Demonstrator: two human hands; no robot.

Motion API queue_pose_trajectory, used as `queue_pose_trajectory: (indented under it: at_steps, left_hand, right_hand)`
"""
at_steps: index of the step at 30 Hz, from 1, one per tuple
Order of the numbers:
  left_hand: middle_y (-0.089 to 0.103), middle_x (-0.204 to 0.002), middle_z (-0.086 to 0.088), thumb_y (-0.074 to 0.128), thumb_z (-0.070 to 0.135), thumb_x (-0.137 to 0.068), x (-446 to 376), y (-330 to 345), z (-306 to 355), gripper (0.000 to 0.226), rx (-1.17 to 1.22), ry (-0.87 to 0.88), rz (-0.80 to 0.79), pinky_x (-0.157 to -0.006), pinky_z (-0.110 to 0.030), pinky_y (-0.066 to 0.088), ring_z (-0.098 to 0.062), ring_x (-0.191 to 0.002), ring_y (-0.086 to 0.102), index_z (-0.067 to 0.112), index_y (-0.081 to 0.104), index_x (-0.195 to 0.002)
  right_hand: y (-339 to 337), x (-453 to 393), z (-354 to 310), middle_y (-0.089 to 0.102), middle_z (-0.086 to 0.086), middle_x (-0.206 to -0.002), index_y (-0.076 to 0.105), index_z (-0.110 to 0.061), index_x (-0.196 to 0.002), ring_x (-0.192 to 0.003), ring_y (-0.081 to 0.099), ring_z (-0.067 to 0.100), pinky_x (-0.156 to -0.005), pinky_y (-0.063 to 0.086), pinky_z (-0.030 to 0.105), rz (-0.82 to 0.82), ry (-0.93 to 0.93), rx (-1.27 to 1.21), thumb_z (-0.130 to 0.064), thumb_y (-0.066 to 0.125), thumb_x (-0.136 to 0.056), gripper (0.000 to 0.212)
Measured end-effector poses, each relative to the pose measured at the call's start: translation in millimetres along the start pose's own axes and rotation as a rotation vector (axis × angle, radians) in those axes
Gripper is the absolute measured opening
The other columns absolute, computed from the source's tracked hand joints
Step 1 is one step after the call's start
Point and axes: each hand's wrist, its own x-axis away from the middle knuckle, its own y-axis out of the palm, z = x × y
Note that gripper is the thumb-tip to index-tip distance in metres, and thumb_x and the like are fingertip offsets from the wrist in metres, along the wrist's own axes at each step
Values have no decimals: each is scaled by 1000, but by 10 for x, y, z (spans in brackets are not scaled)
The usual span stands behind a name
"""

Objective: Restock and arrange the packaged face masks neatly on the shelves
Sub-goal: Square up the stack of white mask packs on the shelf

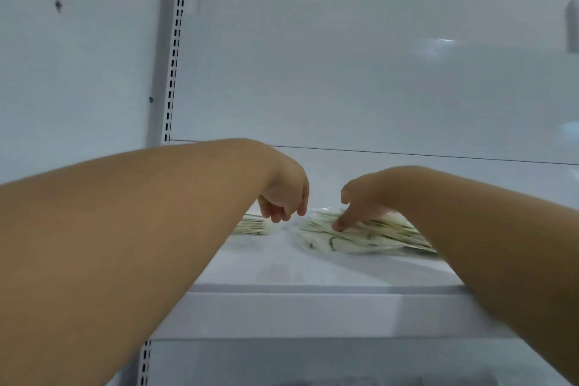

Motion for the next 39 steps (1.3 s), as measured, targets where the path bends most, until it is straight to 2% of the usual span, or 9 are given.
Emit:
queue_pose_trajectory:
  at_steps: [7, 15, 17, 21, 24, 26, 30, 35, 39]
  left_hand:
    - [69, -110, -9, 41, -3, -96, -190, 311, 195, 38, 209, 21, -34, -73, -29, 58, -22, -78, 67, 12, 65, -122]
    - [68, -115, -7, 52, 22, -102, -207, 386, 109, 25, 397, 17, 24, -79, -30, 58, -21, -86, 67, 13, 65, -122]
    - [67, -113, -5, 48, 42, -104, -221, 362, 112, 39, 498, 15, 115, -82, -31, 58, -20, -86, 67, 12, 61, -126]
    - [65, -116, -18, 45, 65, -95, -211, 248, 169, 68, 1212, 66, 119, -88, -41, 59, -31, -95, 72, 7, 50, -129]
    - [70, -107, -17, 55, 77, -77, -172, 192, 164, 82, 1377, 144, 119, -91, -42, 58, -31, -92, 72, 6, 60, -118]
    - [74, -102, -14, 62, 72, -75, -124, 187, 140, 71, 1362, 175, 186, -94, -41, 57, -28, -92, 72, 10, 72, -107]
    - [77, -104, -9, 63, 31, -98, -105, 168, 26, 28, 1373, 136, 372, -81, -35, 59, -25, -94, 75, 11, 72, -115]
    - [74, -91, -9, 66, 0, -90, -95, 145, 35, 14, 1332, 10, 561, -77, -38, 58, -26, -81, 70, 14, 64, -94]
    - [71, -100, -11, 64, 2, -89, -156, 139, 18, 16, 1270, 0, 628, -74, -38, 58, -32, -87, 69, 17, 61, -95]
  right_hand:
    - [205, -262, 157, 64, 2, -95, 60, -16, -88, -89, 60, 24, -80, 49, 32, 141, -34, -87, -28, 53, -93, 15]
    - [115, -189, 295, 60, 7, -95, 49, -11, -80, -73, 51, 21, -52, 33, 24, 403, 4, -234, -1, 47, -90, 14]
    - [63, -83, 273, 56, 4, -84, 46, -13, -77, -65, 48, 18, -51, 32, 25, 512, 30, -388, 0, 42, -88, 18]
    - [-6, 139, 147, 50, 0, -74, 42, -17, -73, -62, 46, 18, -50, 30, 28, 728, 5, -575, -5, 40, -91, 22]
    - [18, 218, -15, 60, -4, -80, 55, -23, -85, -72, 58, 16, -55, 37, 25, 687, -169, -766, -27, 48, -96, 14]
    - [38, 243, -94, 70, 0, -94, 65, -18, -105, -90, 65, 18, -73, 51, 29, 571, -302, -984, -37, 51, -95, 26]
    - [16, 201, -57, 75, 6, -108, 72, -7, -100, -112, 66, 19, -106, 47, 41, 358, -473, -1695, -19, 38, -97, 37]
    - [-24, 97, 46, 69, 16, -99, 65, -1, -90, -103, 70, 34, -94, 57, 47, 395, -379, -2039, 13, 40, -88, 29]
    - [39, 4, 152, 64, 5, -109, 61, -15, -103, -93, 69, 25, -81, 58, 42, 673, -82, -1709, 1, 59, -86, 23]
